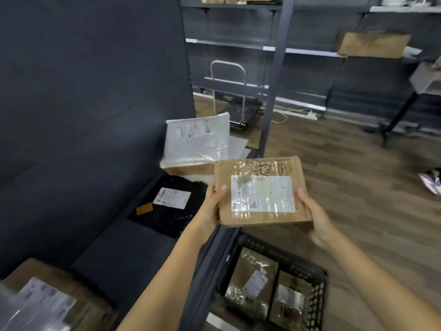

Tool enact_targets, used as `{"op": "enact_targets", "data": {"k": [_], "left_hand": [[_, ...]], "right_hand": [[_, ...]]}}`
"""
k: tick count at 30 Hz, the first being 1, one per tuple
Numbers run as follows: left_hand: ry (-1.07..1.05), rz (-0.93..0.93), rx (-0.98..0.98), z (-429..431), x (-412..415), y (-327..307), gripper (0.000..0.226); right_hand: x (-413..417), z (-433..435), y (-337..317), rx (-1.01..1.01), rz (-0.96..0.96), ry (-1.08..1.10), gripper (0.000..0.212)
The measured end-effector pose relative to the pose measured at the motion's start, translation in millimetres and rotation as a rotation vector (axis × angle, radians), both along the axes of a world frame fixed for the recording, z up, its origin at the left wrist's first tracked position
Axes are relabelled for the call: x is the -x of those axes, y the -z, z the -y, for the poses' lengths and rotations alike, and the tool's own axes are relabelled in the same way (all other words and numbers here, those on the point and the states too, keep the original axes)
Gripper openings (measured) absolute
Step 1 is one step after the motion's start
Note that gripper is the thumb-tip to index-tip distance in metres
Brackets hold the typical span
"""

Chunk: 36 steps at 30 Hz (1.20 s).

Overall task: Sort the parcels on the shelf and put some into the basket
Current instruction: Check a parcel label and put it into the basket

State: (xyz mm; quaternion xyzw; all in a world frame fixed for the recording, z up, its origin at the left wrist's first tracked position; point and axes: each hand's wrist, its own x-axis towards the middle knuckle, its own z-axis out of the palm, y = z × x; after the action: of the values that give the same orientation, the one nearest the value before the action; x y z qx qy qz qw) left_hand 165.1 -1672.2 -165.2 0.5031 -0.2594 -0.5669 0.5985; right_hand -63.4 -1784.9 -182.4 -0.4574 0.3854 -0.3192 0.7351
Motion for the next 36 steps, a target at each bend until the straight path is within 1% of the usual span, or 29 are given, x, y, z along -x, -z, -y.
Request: {"op": "enact_targets", "data": {"k": [3,6,8,10,13,16,20,22,23,26,28,30,31,33,34,35,36], "left_hand": [[0.060,0.008,-0.072,15.3,35.4,21.8,0.073],[0.095,0.016,-0.149,33.2,78.6,48.4,0.071],[0.089,-0.001,-0.205,43.4,107.1,71.9,0.071],[0.112,-0.027,-0.264,51.1,133.6,101.8,0.065],[0.161,0.006,-0.455,60.0,167.7,155.9,0.052],[0.203,0.030,-0.594,70.0,192.4,218.3,0.054],[0.247,0.084,-0.722,88.7,213.3,314.6,0.055],[0.267,0.166,-0.721,94.0,221.0,363.3,0.051],[0.270,0.178,-0.695,97.2,222.8,387.2,0.049],[0.300,0.166,-0.672,105.9,225.5,459.1,0.046],[0.305,0.158,-0.677,108.8,226.4,498.6,0.034],[0.284,0.148,-0.709,110.7,228.0,530.7,0.023],[0.276,0.152,-0.709,111.0,226.4,545.2,0.023],[0.263,0.179,-0.722,113.7,216.2,565.9,0.035],[0.242,0.200,-0.736,115.8,207.3,573.4,0.038],[0.216,0.220,-0.750,117.3,196.1,580.1,0.037],[0.191,0.247,-0.753,119.2,181.9,586.3,0.034]], "right_hand": [[44.9,-4.7,27.6,-0.123,0.030,0.038,0.061],[88.8,-8.0,57.4,-0.228,0.037,0.082,0.058],[115.6,-7.9,79.3,-0.272,-0.009,0.140,0.058],[139.7,-7.9,107.0,-0.331,-0.057,0.182,0.053],[170.2,-9.7,156.7,-0.460,-0.148,0.246,0.038],[193.9,-15.6,219.2,-0.548,-0.221,0.269,0.031],[210.0,-13.5,313.5,-0.636,-0.269,0.312,0.038],[212.1,-8.4,363.1,-0.686,-0.281,0.328,0.038],[213.3,-5.2,388.6,-0.702,-0.296,0.329,0.038],[215.4,0.8,457.7,-0.736,-0.334,0.286,0.042],[215.3,6.6,493.7,-0.764,-0.341,0.267,0.041],[215.5,11.8,525.2,-0.763,-0.384,0.259,0.052],[213.0,14.2,537.8,-0.758,-0.394,0.244,0.062],[202.6,18.8,558.2,-0.765,-0.395,0.194,0.080],[194.3,21.1,566.3,-0.783,-0.390,0.168,0.085],[183.6,23.5,573.3,-0.799,-0.384,0.149,0.087],[171.3,26.8,578.5,-0.801,-0.379,0.130,0.084]]}}
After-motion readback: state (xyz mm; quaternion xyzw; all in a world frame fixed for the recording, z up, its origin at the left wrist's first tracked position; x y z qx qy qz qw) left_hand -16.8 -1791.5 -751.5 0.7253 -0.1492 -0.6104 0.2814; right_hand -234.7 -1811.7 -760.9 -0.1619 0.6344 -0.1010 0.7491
